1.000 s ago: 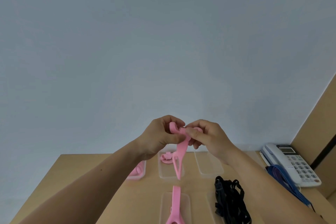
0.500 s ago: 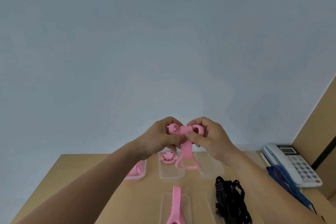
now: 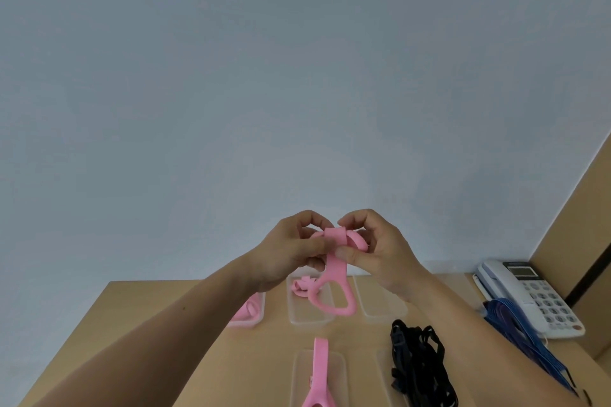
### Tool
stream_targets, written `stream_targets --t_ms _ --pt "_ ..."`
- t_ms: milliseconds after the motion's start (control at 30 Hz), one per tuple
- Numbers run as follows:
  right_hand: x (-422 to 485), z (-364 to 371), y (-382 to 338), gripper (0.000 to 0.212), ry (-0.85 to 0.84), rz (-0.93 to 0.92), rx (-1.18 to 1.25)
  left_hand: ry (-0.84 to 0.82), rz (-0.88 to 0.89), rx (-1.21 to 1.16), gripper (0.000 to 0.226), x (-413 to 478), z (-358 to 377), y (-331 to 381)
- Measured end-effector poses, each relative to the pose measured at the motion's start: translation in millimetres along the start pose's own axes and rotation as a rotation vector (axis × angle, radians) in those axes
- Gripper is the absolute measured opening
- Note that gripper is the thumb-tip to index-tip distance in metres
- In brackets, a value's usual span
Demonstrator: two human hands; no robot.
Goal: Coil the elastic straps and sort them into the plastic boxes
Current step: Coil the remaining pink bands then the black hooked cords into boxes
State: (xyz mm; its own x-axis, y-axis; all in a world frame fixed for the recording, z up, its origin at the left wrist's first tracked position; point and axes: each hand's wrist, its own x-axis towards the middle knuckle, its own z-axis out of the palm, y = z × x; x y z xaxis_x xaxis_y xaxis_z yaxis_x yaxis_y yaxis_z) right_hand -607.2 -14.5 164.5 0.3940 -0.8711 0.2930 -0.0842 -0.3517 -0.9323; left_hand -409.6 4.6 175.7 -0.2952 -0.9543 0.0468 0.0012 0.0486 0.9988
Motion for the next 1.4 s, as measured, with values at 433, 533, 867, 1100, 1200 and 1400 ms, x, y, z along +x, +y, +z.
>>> stream_targets --t_ms 433,533,867,1100,1200,1400 --pt "4 3 -3 0.012 0.012 0.086 0.018 0.082 0.139 0.154 0.036 -1 -2 -7" --pt "3 1 -3 0.013 0.026 0.062 0.020 0.057 0.060 0.156 0.040 0 -4 -4" --pt "-1 2 0 0.032 -0.006 0.053 0.023 -0.067 -0.100 0.033 0.044 -2 -8 5" --pt "-1 3 -3 0.038 -0.078 0.042 0.029 -0.015 -0.094 -0.018 0.045 -3 -7 5" --pt "-1 1 -5 0.044 -0.077 0.087 0.047 0.007 -0.020 0.028 0.038 -4 -7 3" --pt "2 3 -11 0.039 -0.080 0.207 0.051 0.016 0.096 0.136 0.028 -6 -4 -1"
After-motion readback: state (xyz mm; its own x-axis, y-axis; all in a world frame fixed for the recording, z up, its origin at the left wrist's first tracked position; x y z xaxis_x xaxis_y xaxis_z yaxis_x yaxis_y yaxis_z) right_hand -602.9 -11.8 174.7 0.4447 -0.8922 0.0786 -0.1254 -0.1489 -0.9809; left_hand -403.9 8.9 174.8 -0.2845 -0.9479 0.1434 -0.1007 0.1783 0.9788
